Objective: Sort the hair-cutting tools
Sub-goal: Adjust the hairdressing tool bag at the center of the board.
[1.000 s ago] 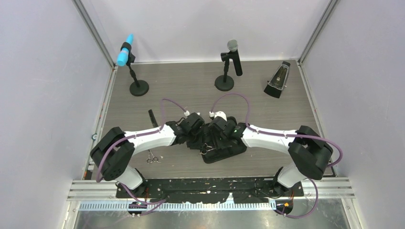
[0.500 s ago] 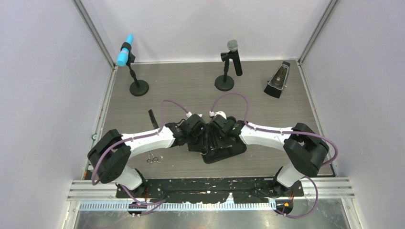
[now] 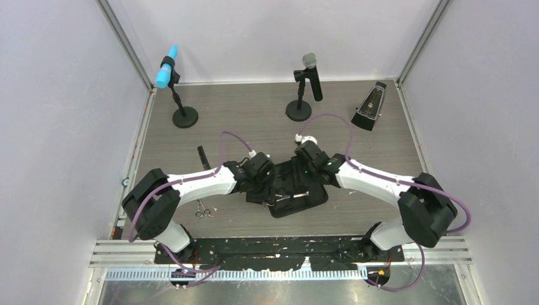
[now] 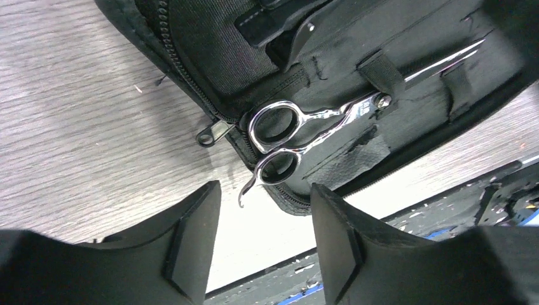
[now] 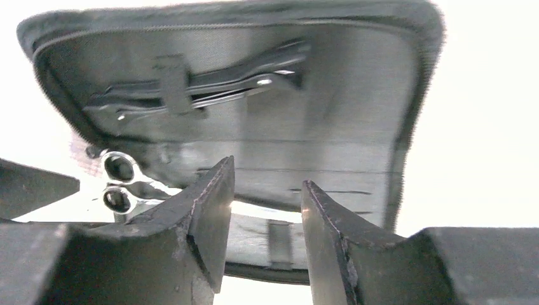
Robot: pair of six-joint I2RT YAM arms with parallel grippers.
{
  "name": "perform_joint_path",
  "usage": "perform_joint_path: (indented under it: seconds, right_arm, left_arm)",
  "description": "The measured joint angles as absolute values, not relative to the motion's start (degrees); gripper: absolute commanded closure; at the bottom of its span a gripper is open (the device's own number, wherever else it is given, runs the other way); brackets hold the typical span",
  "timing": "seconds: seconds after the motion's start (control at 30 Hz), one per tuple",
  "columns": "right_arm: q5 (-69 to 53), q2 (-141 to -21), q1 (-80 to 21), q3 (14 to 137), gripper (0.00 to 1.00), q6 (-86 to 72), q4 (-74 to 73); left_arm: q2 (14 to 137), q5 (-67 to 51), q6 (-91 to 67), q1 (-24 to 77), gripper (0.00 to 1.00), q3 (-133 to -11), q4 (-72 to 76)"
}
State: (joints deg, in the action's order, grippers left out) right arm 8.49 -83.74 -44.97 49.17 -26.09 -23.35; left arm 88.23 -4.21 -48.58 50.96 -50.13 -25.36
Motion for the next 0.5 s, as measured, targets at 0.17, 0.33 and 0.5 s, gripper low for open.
perform_joint_path:
  seconds: [0.17, 0.33, 0.5]
  right_arm:
    - [8.9, -77.6, -36.9, 45.8, 0.49, -25.2, -23.1]
    - [9.1, -76.0, -30.9, 43.1, 0.49, -23.8, -23.2]
    - [8.2, -77.2, -29.0, 40.3, 0.53, -23.0, -23.0]
  left_arm:
    - [90.7, -5.5, -47.2, 51.6, 0.57, -51.1, -26.6]
    - [92.2, -6.3, -46.3, 52.4, 0.79, -52.1, -27.2]
    - [92.2, -7.0, -46.1, 52.5, 0.94, -52.3, -27.7]
